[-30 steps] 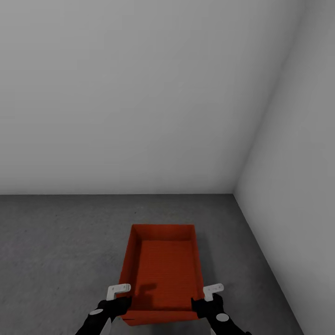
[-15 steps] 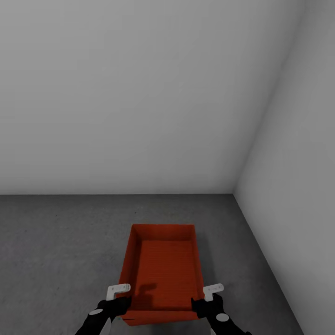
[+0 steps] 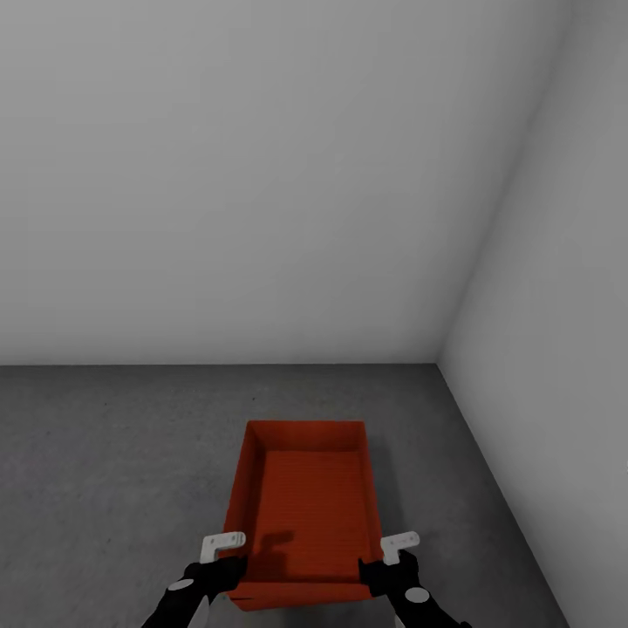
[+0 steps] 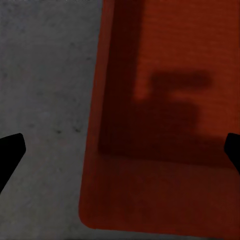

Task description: Move the two storage containers from the living room to the garage. In the garage, place one container on the floor and stack the other container on top of it (either order is fine).

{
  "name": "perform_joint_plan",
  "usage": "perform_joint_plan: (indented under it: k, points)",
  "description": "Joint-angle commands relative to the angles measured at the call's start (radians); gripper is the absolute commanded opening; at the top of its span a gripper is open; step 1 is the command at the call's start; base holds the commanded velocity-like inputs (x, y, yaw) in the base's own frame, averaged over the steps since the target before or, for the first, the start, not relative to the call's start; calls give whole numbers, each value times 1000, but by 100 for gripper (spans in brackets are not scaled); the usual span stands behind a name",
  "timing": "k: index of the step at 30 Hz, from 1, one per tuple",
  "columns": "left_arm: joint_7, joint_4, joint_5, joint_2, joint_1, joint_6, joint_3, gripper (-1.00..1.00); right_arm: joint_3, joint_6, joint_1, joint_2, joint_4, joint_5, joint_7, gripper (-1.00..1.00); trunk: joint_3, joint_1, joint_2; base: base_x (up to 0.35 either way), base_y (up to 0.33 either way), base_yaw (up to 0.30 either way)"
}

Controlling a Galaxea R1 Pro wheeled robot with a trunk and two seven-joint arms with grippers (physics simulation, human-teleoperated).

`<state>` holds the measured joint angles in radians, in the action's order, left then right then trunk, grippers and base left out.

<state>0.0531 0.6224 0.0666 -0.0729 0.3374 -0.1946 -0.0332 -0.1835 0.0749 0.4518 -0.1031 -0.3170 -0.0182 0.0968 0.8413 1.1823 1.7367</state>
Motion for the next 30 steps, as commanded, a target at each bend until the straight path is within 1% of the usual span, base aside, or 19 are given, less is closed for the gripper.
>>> perform_joint_plan:
  k: [1, 30]
  points:
    - [2, 2, 7, -1, 0, -6, -2, 100, -7, 2, 1, 0, 1, -2, 8, 100, -2, -4, -7, 0, 0, 0]
    - [0, 2, 9, -2, 0, -6, -5, 100, -7, 2, 1, 0, 1, -2, 8, 100, -93, -115, -210, 0, 0, 0]
